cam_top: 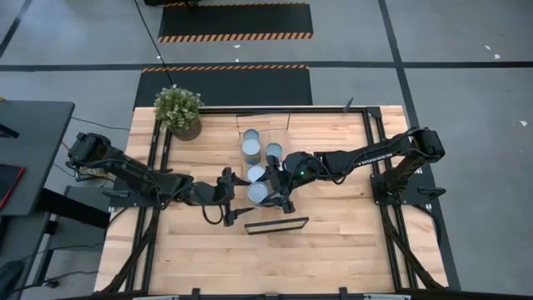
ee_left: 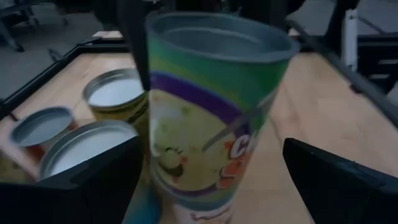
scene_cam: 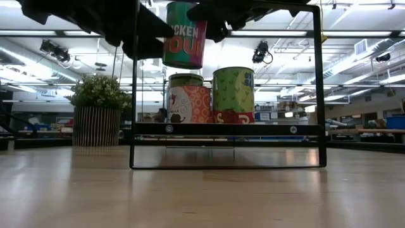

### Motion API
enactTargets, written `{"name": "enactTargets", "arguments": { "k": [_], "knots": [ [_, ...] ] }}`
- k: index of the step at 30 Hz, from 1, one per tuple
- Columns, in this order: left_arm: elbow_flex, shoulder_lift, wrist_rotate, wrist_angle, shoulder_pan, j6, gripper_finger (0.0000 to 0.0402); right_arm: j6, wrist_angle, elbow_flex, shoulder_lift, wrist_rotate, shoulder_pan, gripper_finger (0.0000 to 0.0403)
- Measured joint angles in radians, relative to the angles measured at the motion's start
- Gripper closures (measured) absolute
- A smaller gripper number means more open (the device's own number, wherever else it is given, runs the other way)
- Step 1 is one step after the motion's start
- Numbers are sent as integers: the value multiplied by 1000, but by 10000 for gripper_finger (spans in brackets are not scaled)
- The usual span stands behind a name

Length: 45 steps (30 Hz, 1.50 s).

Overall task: Pick and place cans onto a shelf
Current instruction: Put the canned chicken soup on the shelf

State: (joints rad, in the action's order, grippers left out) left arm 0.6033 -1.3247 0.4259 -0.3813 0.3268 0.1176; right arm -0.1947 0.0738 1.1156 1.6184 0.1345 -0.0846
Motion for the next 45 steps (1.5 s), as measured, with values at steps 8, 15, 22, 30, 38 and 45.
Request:
{"name": "enactTargets", "arguments": {
  "k": [8, 15, 22, 30, 38, 45],
  "knots": [
    [0, 0, -10, -83, 0, 0, 13, 16, -4, 0, 0, -36, -18, 107],
    [0, -1, -17, -95, -1, 0, 33, 16, 10, 0, 0, -39, -29, 107],
    [0, -1, -17, -93, 0, -2, 118, 19, 15, 0, 0, -35, -33, 107],
    [0, -2, -22, -96, 0, 1, 147, 41, 15, 0, 0, -19, -34, 107],
    [0, -2, -17, -92, 0, -22, 149, 94, 3, 1, -3, -22, -34, 64],
    [0, -2, -18, -92, 0, -21, 148, 105, -2, 1, -24, -19, -34, 10]
  ]
}}
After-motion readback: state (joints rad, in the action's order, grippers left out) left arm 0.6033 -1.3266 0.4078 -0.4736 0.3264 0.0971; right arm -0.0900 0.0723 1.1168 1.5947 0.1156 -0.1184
